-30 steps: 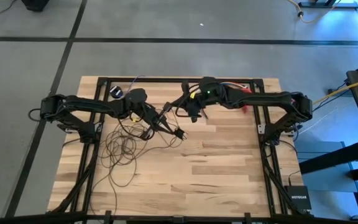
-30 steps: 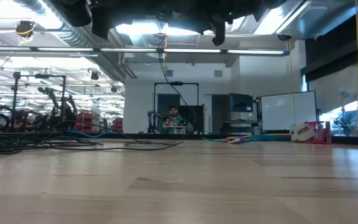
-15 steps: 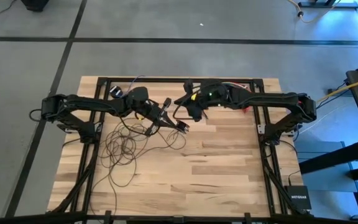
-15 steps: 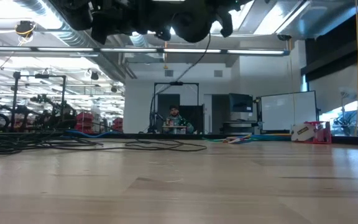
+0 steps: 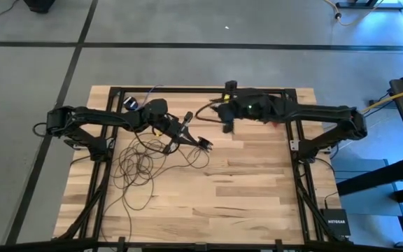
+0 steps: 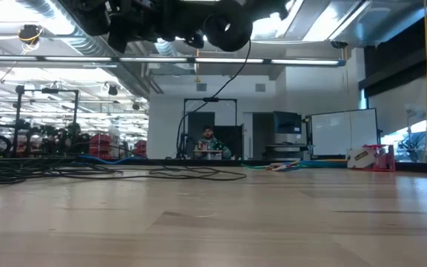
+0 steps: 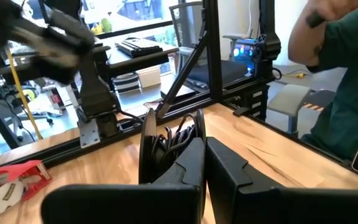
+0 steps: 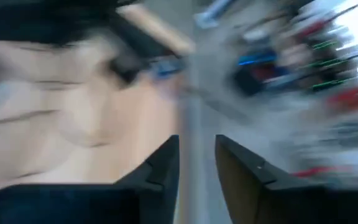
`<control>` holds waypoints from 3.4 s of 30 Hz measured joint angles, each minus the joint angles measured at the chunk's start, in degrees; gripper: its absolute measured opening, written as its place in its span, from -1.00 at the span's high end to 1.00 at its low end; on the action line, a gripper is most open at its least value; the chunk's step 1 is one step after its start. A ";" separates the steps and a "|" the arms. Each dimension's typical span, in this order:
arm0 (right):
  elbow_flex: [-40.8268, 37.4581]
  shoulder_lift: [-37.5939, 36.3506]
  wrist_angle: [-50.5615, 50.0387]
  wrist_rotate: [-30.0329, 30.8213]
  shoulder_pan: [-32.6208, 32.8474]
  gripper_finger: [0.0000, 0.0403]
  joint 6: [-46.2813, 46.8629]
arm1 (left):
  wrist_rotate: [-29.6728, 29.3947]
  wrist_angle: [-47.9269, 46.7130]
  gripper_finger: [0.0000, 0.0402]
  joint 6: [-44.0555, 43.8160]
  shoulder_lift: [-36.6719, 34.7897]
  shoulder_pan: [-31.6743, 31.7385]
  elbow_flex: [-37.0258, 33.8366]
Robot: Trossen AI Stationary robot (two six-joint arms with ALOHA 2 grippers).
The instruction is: Coiling cords
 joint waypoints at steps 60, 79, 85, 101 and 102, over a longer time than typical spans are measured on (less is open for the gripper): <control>-36.00 15.20 69.28 -30.35 -6.10 0.96 6.21 | 1.45 5.22 0.99 3.17 -0.11 -3.50 0.07; -23.61 15.68 59.92 -33.72 -5.49 0.98 -7.08 | 1.55 1.80 0.99 6.49 -0.09 -6.38 0.04; -19.60 15.68 55.88 -33.72 -5.41 0.98 -14.56 | 1.46 -2.54 0.99 5.45 -0.04 -6.38 0.04; -12.11 14.36 35.33 -16.64 -1.82 0.98 -24.88 | -9.92 -9.61 0.99 -1.97 -0.04 -4.80 0.00; -12.01 13.86 34.22 -14.80 -1.41 0.98 -24.88 | -10.99 -9.64 0.99 -2.41 -0.04 -4.61 0.00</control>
